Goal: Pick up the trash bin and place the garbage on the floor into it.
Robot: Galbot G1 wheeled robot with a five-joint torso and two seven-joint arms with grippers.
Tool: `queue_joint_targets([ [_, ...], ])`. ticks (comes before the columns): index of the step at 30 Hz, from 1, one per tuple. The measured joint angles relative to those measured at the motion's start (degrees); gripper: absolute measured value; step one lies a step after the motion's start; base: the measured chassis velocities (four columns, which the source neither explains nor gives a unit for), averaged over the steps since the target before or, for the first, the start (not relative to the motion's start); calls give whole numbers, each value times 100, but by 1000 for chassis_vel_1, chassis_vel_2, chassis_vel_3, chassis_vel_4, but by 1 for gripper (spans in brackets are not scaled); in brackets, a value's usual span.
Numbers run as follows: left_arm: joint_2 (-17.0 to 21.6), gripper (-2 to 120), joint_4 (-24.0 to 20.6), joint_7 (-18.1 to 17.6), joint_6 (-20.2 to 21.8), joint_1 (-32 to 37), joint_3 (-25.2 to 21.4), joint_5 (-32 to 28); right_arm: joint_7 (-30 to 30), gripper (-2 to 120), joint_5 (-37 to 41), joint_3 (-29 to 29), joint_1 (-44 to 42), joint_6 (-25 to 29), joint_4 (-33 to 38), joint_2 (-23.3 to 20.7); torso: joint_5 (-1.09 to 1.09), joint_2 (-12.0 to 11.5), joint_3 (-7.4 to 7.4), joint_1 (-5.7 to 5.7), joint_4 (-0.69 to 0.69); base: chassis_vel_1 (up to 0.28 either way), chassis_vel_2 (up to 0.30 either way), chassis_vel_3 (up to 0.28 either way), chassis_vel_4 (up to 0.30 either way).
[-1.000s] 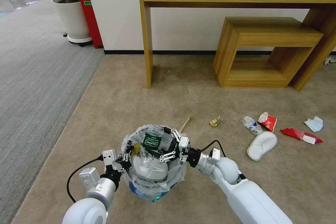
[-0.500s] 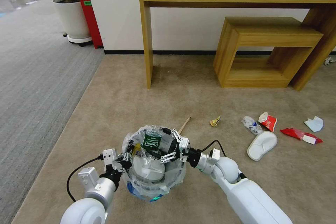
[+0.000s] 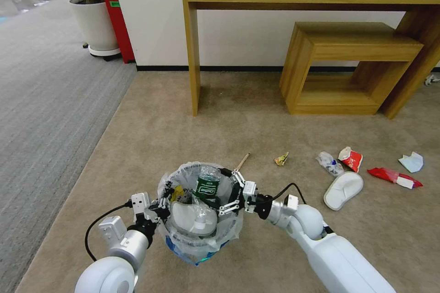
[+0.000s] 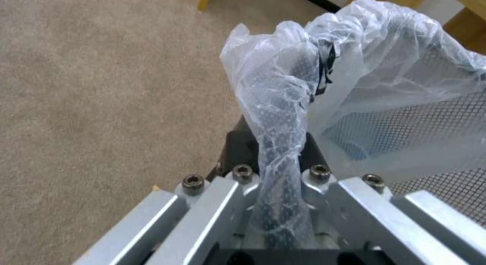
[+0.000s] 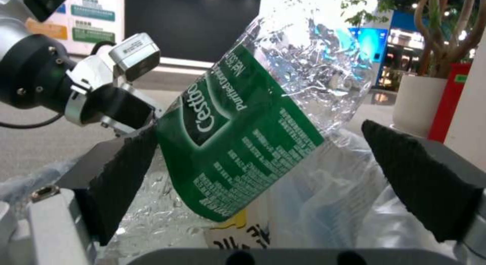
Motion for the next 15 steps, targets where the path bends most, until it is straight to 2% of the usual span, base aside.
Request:
queue_joint_targets([
  [5, -27, 2, 72, -11, 7, -2, 0, -2, -13, 100, -151, 94, -71, 41, 122, -104, 0, 0, 0, 0, 1, 0, 0, 0, 0],
  [11, -80, 2, 105, -22, 7, -12, 17, 5, 2, 100, 105, 37, -306, -157, 369, -318, -1, 0, 0, 0, 0, 0, 0, 0, 0],
  [15, -124, 2, 68, -26, 17, -4, 37, 15, 30, 100, -44, 10, -388, -56, 396, -334, 0, 0, 0, 0, 0, 0, 0, 0, 0],
])
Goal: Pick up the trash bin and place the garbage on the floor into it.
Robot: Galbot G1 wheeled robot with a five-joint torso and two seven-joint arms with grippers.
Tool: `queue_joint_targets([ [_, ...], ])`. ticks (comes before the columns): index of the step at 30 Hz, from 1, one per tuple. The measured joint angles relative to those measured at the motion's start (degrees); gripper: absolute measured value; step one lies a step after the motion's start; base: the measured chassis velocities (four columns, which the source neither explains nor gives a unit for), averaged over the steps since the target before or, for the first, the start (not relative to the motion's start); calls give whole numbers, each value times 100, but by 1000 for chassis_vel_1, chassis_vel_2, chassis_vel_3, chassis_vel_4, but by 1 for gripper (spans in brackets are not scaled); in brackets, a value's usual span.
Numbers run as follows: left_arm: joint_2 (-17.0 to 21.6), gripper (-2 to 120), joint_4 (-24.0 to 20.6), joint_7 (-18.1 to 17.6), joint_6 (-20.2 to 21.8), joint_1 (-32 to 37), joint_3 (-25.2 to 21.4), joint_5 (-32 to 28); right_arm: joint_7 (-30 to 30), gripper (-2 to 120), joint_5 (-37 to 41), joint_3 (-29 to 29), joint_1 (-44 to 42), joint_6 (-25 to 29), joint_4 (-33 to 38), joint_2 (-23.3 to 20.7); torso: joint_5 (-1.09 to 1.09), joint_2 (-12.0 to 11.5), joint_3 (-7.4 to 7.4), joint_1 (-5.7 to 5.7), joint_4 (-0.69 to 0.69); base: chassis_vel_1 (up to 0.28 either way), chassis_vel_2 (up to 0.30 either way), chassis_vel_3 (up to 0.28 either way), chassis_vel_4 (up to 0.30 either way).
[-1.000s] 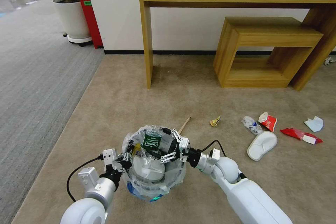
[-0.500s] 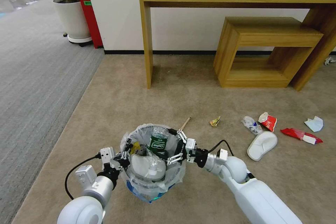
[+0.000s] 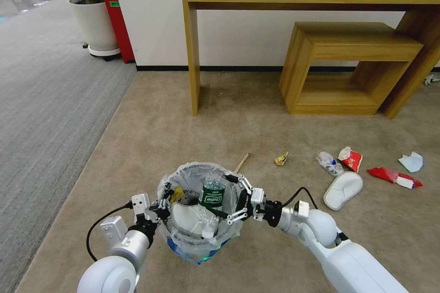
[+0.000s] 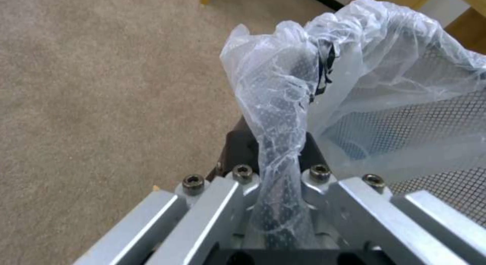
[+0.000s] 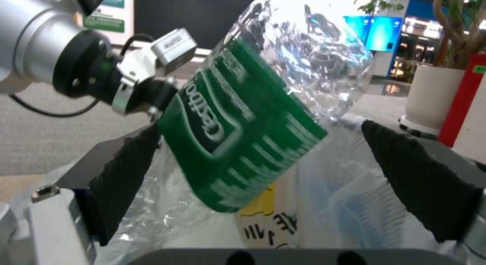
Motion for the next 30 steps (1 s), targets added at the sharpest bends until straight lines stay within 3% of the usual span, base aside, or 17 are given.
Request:
queue_joint_targets([
  [22, -85, 2, -144, 33, 27, 163, 168, 148, 115, 100, -767, 85, 89, 222, 54, 287, 0, 0, 0, 0, 1, 0, 0, 0, 0],
  [25, -72, 2, -121, 35, 25, 158, 156, 145, 122, 100, -632, 91, 96, 200, 73, 271, 0, 0, 0, 0, 0, 0, 0, 0, 0],
  [30, -63, 2, 50, 40, -5, 126, 126, 142, 652, 100, 286, -63, -54, -109, 307, 117, 0, 0, 0, 0, 0, 0, 0, 0, 0],
])
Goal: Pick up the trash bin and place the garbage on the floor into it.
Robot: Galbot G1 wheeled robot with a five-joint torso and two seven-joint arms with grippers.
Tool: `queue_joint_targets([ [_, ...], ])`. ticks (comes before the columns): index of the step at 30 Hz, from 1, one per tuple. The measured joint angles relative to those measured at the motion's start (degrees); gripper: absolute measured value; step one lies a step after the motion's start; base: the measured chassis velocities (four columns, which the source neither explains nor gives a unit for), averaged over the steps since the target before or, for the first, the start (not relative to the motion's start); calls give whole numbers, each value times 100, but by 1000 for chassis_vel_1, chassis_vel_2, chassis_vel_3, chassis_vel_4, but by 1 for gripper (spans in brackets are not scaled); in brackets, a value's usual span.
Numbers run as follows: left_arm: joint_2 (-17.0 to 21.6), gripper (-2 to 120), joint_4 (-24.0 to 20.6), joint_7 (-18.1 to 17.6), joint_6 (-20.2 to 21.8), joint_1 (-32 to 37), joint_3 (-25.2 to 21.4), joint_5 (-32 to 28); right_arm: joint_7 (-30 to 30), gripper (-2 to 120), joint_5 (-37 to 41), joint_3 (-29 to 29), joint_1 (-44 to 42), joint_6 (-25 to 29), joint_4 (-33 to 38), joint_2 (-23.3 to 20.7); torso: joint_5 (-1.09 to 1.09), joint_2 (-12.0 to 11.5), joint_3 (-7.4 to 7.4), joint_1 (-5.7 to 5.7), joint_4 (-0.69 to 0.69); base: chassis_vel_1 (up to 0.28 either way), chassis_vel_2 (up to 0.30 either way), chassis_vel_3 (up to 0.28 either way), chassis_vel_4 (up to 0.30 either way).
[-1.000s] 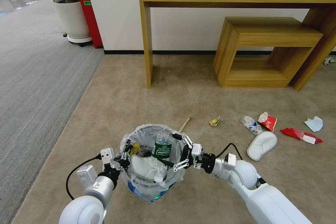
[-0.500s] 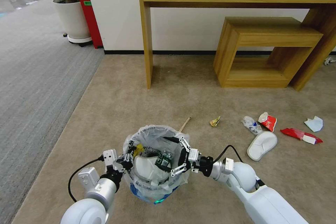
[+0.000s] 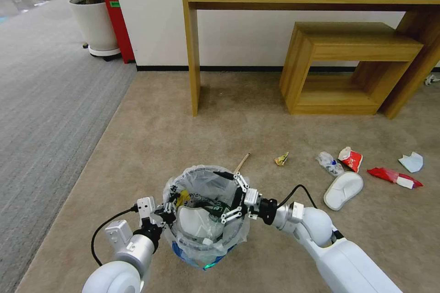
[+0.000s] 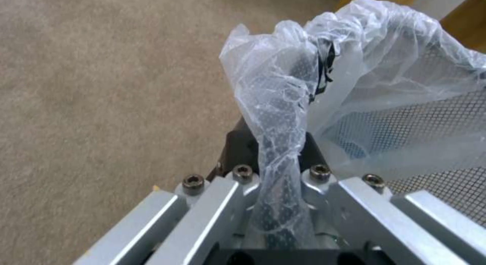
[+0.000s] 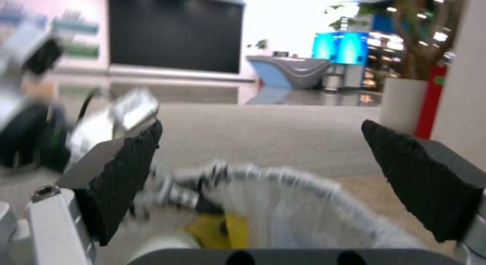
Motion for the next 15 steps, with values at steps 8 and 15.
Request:
queue_joint_targets([
  [8, 32, 2, 211, 7, -49, -69, -59, 1, 677, 100, 574, 160, -159, -225, 273, -77, 0, 0, 0, 0, 0, 0, 0, 0, 0],
  [15, 44, 2, 339, 15, -98, -115, -92, 1, 997, 100, 947, 294, -259, -310, 465, -43, 0, 0, 0, 0, 0, 0, 0, 0, 0],
])
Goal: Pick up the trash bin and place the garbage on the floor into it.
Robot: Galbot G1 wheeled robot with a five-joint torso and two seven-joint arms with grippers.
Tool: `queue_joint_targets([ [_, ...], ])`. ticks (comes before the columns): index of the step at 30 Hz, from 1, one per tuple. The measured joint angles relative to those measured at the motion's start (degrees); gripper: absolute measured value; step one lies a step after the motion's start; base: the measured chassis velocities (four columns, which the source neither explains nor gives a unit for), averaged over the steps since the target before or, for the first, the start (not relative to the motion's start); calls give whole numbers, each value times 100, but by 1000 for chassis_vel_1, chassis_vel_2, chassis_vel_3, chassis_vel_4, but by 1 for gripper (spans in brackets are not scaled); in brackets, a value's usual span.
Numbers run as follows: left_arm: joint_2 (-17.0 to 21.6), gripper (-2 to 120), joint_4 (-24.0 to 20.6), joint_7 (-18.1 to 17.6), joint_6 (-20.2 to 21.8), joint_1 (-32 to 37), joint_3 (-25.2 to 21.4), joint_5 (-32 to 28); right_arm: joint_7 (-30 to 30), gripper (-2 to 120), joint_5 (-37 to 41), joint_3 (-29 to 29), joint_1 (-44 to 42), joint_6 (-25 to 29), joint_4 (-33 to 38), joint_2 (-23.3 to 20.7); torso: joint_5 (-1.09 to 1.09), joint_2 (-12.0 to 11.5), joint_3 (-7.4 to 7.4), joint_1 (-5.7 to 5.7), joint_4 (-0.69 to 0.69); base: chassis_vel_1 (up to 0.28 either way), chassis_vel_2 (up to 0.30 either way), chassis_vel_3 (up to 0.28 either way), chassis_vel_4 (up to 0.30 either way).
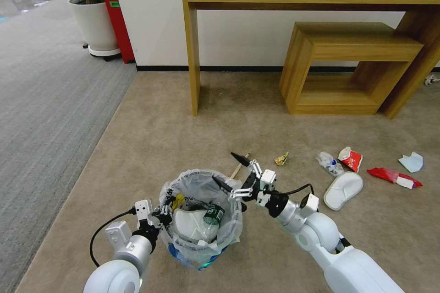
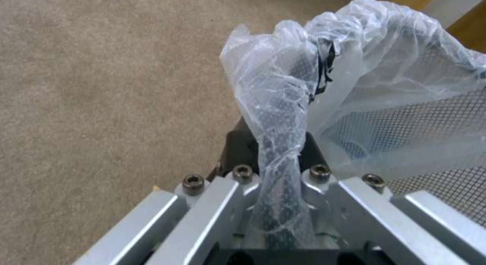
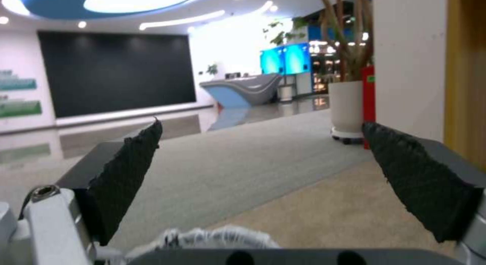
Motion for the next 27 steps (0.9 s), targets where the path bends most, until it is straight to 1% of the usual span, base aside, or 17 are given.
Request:
queue_joint_targets([
  [5, 48, 2, 62, 3, -43, -11, -57, -13, 369, 100, 141, 105, -129, -102, 92, 13, 0, 0, 0, 0, 0, 0, 0, 0, 0],
  [7, 88, 2, 77, 6, -71, -13, -99, -23, 738, 100, 138, 285, -251, -252, 176, -28, 0, 0, 0, 0, 0, 0, 0, 0, 0],
  [8, 88, 2, 77, 6, -71, -13, -99, -23, 738, 100, 138, 285, -251, -252, 176, -28, 0, 0, 0, 0, 0, 0, 0, 0, 0],
  [11, 119, 2, 79, 7, -89, -41, -139, -28, 1330, 100, 69, 554, -390, -448, 307, -48, 0, 0, 0, 0, 0, 0, 0, 0, 0],
  [12, 119, 2, 79, 7, -89, -41, -139, -28, 1330, 100, 69, 554, -390, -448, 307, -48, 0, 0, 0, 0, 0, 0, 0, 0, 0],
  [16, 127, 2, 77, 9, -115, -65, -174, -23, 2113, 100, -236, 916, -606, -639, 452, 43, 0, 0, 0, 0, 0, 0, 0, 0, 0],
  [17, 127, 2, 77, 9, -115, -65, -174, -23, 2113, 100, -236, 916, -606, -639, 452, 43, 0, 0, 0, 0, 0, 0, 0, 0, 0],
  [19, 135, 2, 77, 13, -142, -67, -194, -12, 2454, 100, -383, 1050, -705, -733, 493, 93, 0, 0, 0, 0, 0, 0, 0, 0, 0],
  [20, 135, 2, 77, 13, -142, -67, -194, -12, 2454, 100, -383, 1050, -705, -733, 493, 93, 0, 0, 0, 0, 0, 0, 0, 0, 0],
  [21, 149, 2, 77, 15, -161, -67, -215, -5, 2801, 100, -518, 1142, -770, -842, 534, 128, 1, 0, 0, 0, 0, 0, 0, 0, 0],
  [23, 170, 2, 74, 15, -183, -76, -258, 3, 3521, 100, -739, 1343, -882, -1226, 645, 208, 0, 0, 0, 0, 0, 0, 0, 0, 0],
  [24, 170, 2, 74, 15, -183, -76, -258, 3, 3521, 100, -739, 1343, -882, -1226, 645, 208, 0, 0, 0, 0, 0, 0, 0, 0, 0],
  [25, 181, 2, 69, 16, -188, -78, -278, 5, 3858, 100, -806, 1462, -926, -1439, 686, 244, 0, 0, 0, 0, 0, 0, 0, 0, 0],
  [26, 187, 2, 65, 19, -194, -80, -290, 12, 4054, 100, -872, 1540, -946, -1526, 688, 268, 0, 0, 0, 0, 0, 0, 0, 0, 0],
  [27, 187, 2, 65, 19, -194, -80, -290, 12, 4054, 100, -872, 1540, -946, -1526, 688, 268, 0, 0, 0, 0, 0, 0, 0, 0, 0],
])
